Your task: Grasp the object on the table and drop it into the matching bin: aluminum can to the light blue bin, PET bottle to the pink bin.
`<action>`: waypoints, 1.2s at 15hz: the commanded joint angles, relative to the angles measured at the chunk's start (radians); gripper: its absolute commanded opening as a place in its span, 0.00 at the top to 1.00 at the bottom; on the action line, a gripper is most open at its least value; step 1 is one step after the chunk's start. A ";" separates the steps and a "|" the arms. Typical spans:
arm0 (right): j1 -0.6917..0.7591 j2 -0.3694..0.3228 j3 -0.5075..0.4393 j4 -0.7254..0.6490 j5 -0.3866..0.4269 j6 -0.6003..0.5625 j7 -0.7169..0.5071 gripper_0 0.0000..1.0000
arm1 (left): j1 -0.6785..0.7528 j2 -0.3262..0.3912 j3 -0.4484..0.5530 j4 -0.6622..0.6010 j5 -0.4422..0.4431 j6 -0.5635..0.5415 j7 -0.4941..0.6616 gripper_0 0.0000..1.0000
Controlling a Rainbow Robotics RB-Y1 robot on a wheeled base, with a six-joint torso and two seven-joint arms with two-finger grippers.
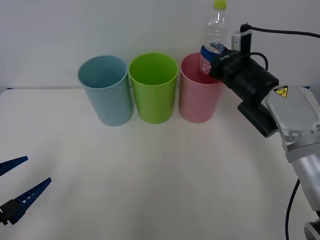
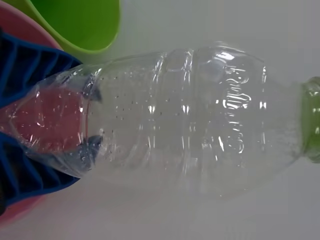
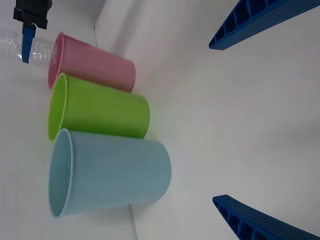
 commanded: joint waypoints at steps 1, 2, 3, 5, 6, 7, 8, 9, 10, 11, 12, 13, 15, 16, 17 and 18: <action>-0.017 0.006 -0.001 0.026 0.017 0.003 -0.001 1.00 | 0.000 0.000 0.000 0.000 0.000 0.000 0.000 0.00; -0.018 0.006 -0.001 0.029 0.022 0.003 -0.001 1.00 | 0.000 0.000 0.000 0.000 0.000 0.000 0.000 0.00; -0.018 0.006 0.001 0.029 0.022 0.003 -0.001 0.95 | 0.000 0.000 0.000 0.000 0.000 0.000 0.000 0.00; -0.018 0.006 0.002 0.029 0.022 0.003 0.003 0.40 | 0.000 0.000 0.000 0.000 0.000 0.000 0.000 0.00; -0.020 0.006 0.002 0.029 0.022 0.003 0.003 0.24 | 0.000 0.000 0.000 0.000 0.000 0.000 0.000 0.00; -0.020 0.006 0.002 0.029 0.022 0.003 0.002 0.11 | 0.000 0.000 0.000 0.000 0.000 0.000 0.000 0.00; -0.021 0.006 0.004 0.029 0.022 0.003 -0.001 0.06 | 0.000 0.000 0.000 0.000 0.000 0.000 0.000 0.00; -0.021 0.006 0.004 0.029 0.022 0.001 -0.001 0.04 | 0.000 0.000 0.000 0.000 0.000 0.000 0.000 0.00; -0.023 0.006 0.005 0.029 0.022 0.001 -0.001 0.01 | 0.000 0.000 0.000 0.000 0.000 0.000 0.000 0.00; -0.023 0.006 0.007 0.029 0.022 0.003 -0.001 0.00 | 0.000 0.000 0.000 0.000 0.000 0.000 0.000 0.00; -0.023 0.006 0.007 0.029 0.022 0.001 -0.001 0.00 | 0.000 0.000 0.000 0.000 0.000 0.000 0.000 0.00; -0.023 0.006 0.005 0.029 0.022 0.001 -0.001 0.00 | 0.000 0.000 0.000 0.000 0.000 0.000 0.000 0.00; -0.024 0.006 0.005 0.029 0.022 0.001 -0.001 0.00 | 0.000 0.000 0.000 0.000 0.000 0.000 0.000 0.00; -0.026 0.006 0.005 0.029 0.022 0.001 -0.003 0.00 | 0.000 0.000 0.000 0.000 0.000 0.000 0.000 0.00; -0.027 0.006 0.005 0.029 0.014 0.001 -0.001 0.00 | 0.000 0.000 0.000 0.000 0.000 0.000 0.000 0.00; -0.027 0.006 0.007 0.024 0.005 0.001 -0.001 0.00 | 0.000 0.000 0.000 0.000 0.000 0.000 0.000 0.00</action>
